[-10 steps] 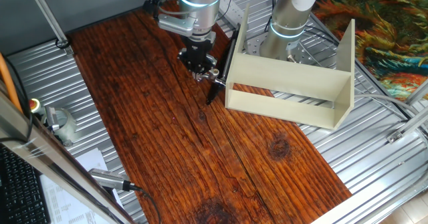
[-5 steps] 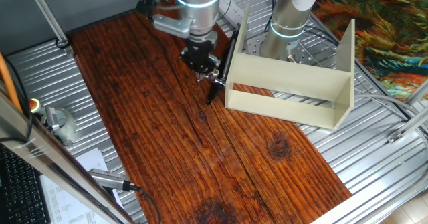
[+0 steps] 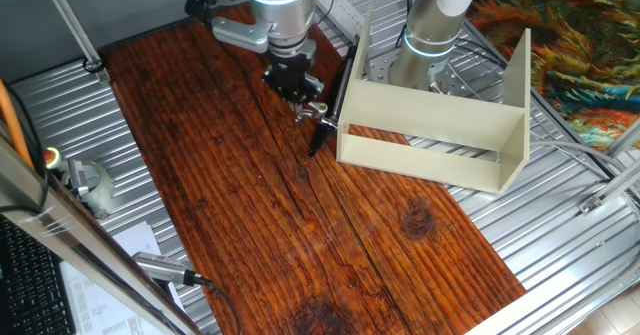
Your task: Turn off the water tap
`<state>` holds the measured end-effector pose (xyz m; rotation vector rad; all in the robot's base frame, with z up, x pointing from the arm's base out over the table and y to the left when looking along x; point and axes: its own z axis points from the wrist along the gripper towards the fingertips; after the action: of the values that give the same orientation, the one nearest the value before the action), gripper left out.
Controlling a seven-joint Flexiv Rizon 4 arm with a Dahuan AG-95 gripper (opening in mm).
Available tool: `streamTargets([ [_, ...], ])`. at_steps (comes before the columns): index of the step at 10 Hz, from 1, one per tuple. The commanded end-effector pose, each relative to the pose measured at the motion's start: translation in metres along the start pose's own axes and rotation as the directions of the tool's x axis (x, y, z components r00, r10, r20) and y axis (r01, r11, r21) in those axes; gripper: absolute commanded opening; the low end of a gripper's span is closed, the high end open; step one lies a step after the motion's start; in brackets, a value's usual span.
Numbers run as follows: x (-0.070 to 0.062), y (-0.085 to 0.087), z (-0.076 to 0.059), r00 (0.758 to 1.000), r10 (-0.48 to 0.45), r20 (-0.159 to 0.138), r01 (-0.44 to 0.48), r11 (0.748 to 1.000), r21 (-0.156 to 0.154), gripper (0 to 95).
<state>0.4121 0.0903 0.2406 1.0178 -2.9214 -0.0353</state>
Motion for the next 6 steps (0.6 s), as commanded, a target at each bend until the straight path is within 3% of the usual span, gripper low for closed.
streamTargets([
  [1, -0.0006, 0.0028, -0.0006, 0.962, 0.272, 0.003, -0.272, 0.962, -0.009, 0.0],
  [2, -0.0006, 0.0028, -0.0006, 0.917, 0.398, 0.004, -0.398, 0.917, -0.011, 0.0],
  [4, -0.0006, 0.0028, -0.0006, 0.874, 0.486, 0.014, -0.486, 0.874, -0.012, 0.0],
  [6, -0.0006, 0.0028, -0.0006, 0.83, 0.557, -0.009, -0.557, 0.83, -0.014, 0.0],
])
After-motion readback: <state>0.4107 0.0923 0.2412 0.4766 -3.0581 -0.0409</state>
